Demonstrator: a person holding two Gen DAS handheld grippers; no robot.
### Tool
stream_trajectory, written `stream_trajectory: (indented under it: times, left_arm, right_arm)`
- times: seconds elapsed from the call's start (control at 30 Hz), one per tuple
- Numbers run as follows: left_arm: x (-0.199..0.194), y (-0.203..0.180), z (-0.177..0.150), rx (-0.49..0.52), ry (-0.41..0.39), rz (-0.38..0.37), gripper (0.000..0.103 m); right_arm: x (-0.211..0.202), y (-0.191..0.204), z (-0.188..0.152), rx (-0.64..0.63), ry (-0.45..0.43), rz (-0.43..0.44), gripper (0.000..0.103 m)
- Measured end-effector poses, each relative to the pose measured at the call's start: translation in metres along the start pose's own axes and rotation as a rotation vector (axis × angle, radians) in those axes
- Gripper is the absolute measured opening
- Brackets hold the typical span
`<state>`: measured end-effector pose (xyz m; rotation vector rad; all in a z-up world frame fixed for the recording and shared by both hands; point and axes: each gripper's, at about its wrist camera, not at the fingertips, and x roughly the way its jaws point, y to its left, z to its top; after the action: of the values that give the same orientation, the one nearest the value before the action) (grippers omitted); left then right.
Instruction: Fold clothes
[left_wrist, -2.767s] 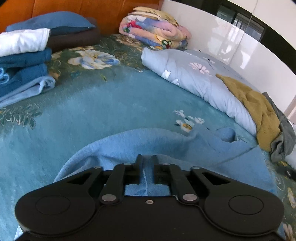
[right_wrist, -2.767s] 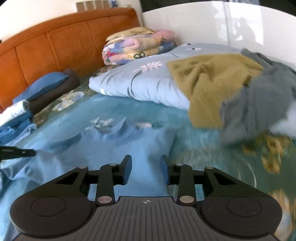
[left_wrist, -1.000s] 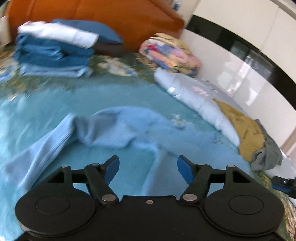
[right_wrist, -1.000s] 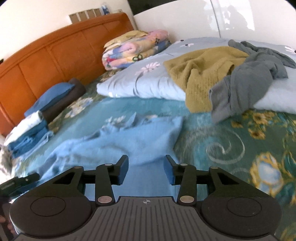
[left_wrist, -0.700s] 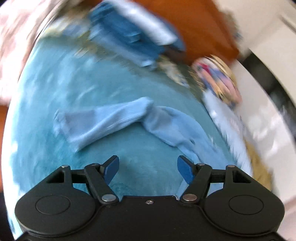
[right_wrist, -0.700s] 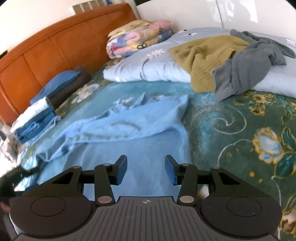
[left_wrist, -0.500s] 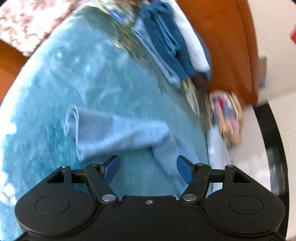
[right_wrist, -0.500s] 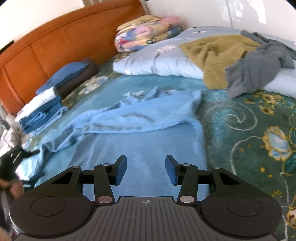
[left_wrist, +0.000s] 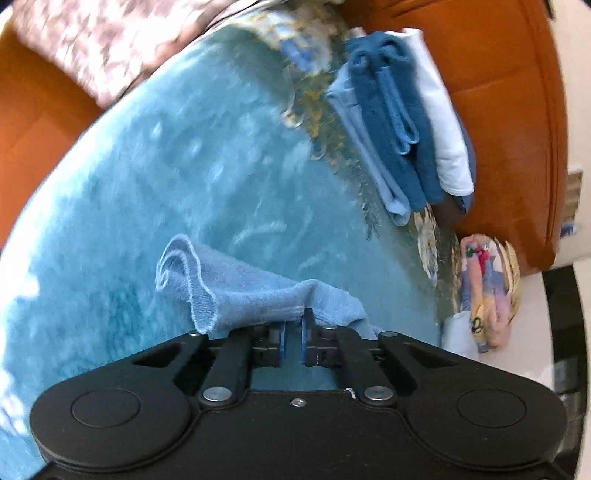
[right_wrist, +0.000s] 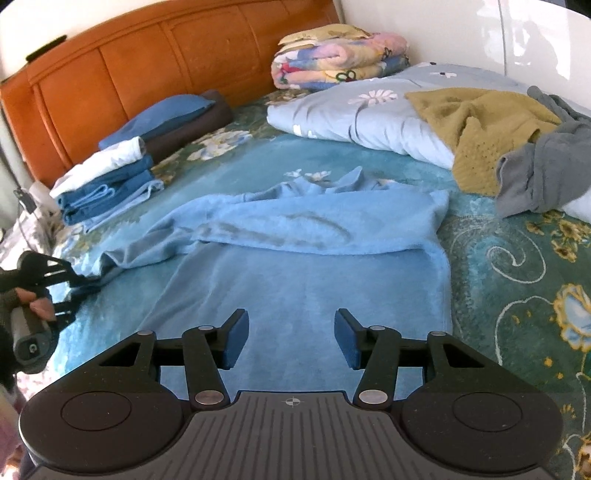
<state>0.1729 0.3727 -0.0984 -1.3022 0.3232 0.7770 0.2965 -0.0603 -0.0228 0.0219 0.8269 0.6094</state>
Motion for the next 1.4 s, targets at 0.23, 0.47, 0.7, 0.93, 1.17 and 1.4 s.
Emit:
stream_trajectory:
  times: [0.23, 0.47, 0.7, 0.93, 1.17, 1.4]
  left_arm:
    - [-0.030, -0.063, -0.022, 0.448, -0.171, -0.121, 0.003]
    - [-0.056, -0.132, -0.112, 1.061, -0.130, -0.448, 0.003]
    - [-0.024, -0.112, -0.210, 1.359, 0.157, -0.406, 0.004]
    - [-0.022, -0.090, -0.203, 1.385, 0.288, -0.390, 0.013]
    - [-0.026, -0.083, -0.176, 1.320, 0.253, -0.346, 0.022]
    - [-0.030, -0.075, -0.149, 1.254, 0.219, -0.302, 0.026]
  right_arm:
    - [-0.001, -0.011, -0.005, 0.037, -0.009, 0.013, 0.048]
    - [-0.003, -0.033, -0.013, 0.100, -0.024, 0.007, 0.048]
    - [-0.007, -0.053, -0.022, 0.154, -0.027, -0.014, 0.048]
    - [0.010, -0.054, -0.016, 0.169, -0.030, 0.034, 0.048]
    - [0.054, -0.047, 0.006, 0.108, -0.001, 0.063, 0.048]
    - [0.102, -0.058, 0.034, 0.112, 0.062, 0.026, 0.048]
